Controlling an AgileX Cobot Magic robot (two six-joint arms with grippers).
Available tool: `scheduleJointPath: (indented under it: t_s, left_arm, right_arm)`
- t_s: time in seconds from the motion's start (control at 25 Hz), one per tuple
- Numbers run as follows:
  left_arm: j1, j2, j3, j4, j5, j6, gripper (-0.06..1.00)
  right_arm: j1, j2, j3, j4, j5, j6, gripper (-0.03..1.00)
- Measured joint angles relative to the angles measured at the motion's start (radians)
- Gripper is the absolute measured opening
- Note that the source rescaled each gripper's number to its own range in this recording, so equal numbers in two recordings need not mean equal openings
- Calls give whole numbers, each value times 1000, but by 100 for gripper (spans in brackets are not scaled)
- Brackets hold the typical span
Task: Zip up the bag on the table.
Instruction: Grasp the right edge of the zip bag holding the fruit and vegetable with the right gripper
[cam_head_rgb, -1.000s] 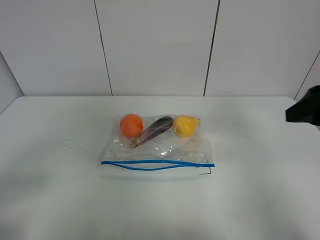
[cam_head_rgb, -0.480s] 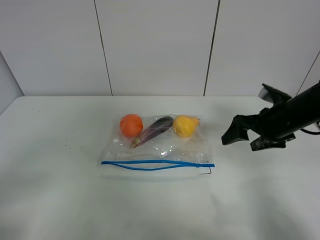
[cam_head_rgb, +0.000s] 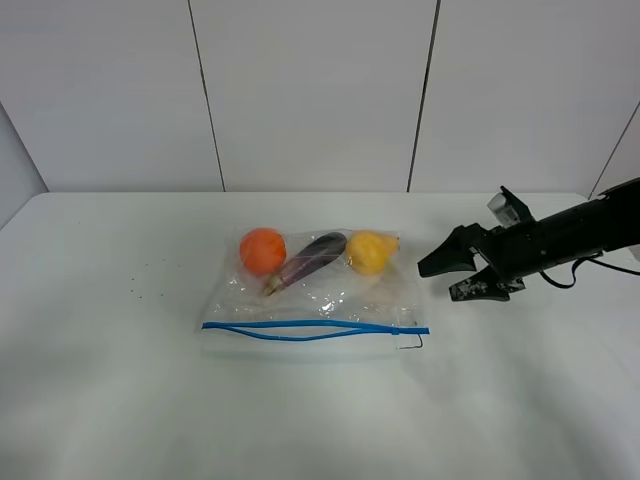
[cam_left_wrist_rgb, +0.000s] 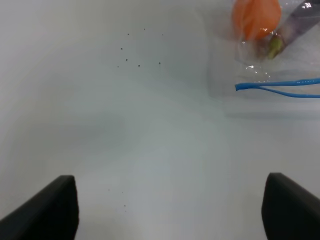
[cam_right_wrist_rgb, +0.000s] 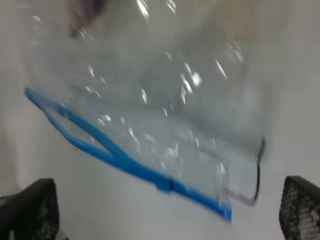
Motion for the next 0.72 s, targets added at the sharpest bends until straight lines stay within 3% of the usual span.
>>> scheduleJointPath:
  t_s: [0.16,0.72]
  left_arm:
    - [0,0,0,0,0,0,100]
    - [0,0,0,0,0,0,100]
  right_arm:
    - [27,72,-68,0,38,-11,95]
    - [54,218,-75,44,98,-83,92]
